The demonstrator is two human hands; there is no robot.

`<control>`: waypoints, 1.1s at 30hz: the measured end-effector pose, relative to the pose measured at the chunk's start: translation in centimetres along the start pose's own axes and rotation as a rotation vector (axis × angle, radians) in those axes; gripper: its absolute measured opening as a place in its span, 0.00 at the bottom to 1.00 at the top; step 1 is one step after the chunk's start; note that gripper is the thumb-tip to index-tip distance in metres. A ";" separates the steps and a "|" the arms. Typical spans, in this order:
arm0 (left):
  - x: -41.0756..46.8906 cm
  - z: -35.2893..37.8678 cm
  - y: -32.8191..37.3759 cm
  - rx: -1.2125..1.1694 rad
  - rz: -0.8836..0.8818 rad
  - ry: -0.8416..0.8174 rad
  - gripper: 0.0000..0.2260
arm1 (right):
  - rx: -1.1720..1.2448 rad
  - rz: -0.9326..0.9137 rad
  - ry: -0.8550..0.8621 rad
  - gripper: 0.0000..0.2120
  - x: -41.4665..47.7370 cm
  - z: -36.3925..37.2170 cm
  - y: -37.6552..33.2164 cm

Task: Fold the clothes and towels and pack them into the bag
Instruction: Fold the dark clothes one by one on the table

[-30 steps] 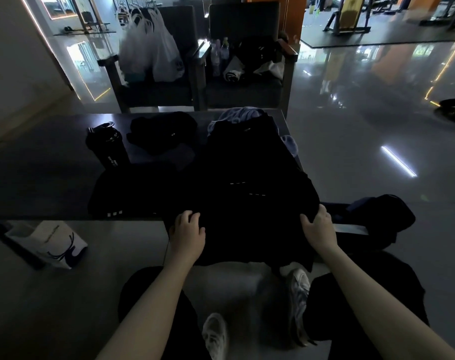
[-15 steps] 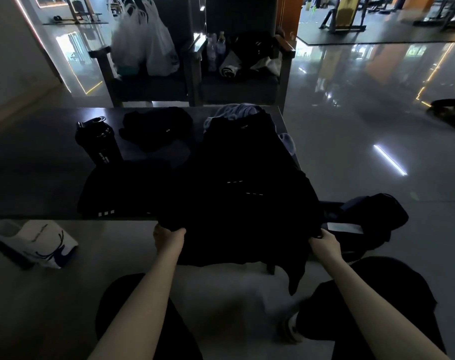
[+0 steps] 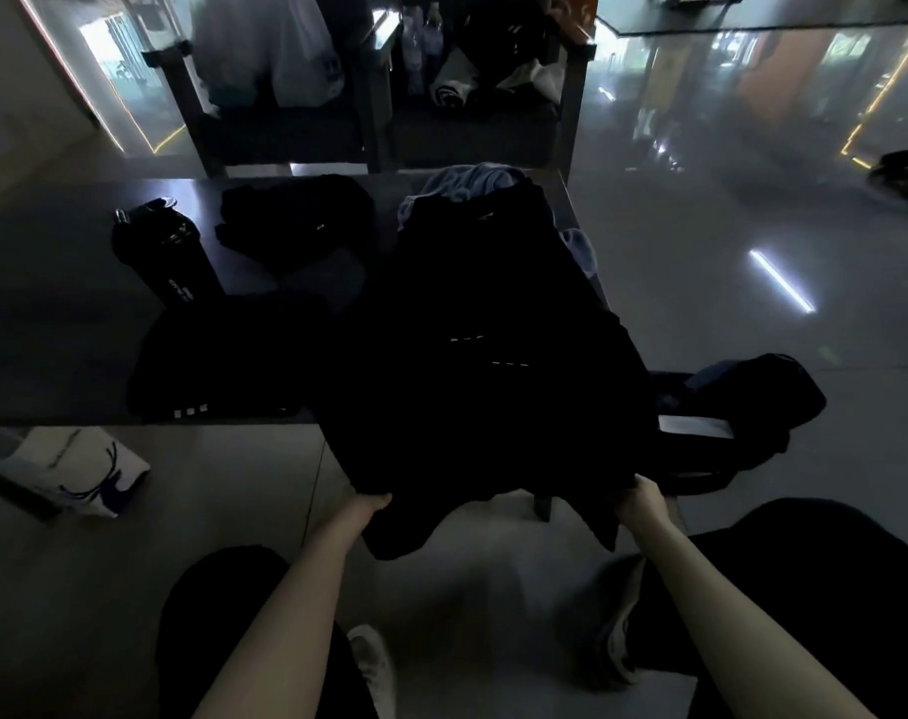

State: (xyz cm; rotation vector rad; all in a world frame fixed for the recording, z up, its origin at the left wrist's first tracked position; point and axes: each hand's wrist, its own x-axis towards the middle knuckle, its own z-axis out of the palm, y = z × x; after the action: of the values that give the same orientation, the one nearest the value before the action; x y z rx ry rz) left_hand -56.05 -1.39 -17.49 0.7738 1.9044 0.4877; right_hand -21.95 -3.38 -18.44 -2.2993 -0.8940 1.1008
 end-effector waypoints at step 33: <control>-12.8 -11.7 11.9 -0.169 0.300 0.233 0.17 | 0.304 -0.331 0.248 0.14 -7.2 -13.3 -11.5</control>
State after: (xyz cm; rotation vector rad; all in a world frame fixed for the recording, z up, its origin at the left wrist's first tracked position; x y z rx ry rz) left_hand -58.96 -1.86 3.29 0.9270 1.9345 0.9485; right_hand -18.87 -1.91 0.23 -1.9033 -0.8986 0.7335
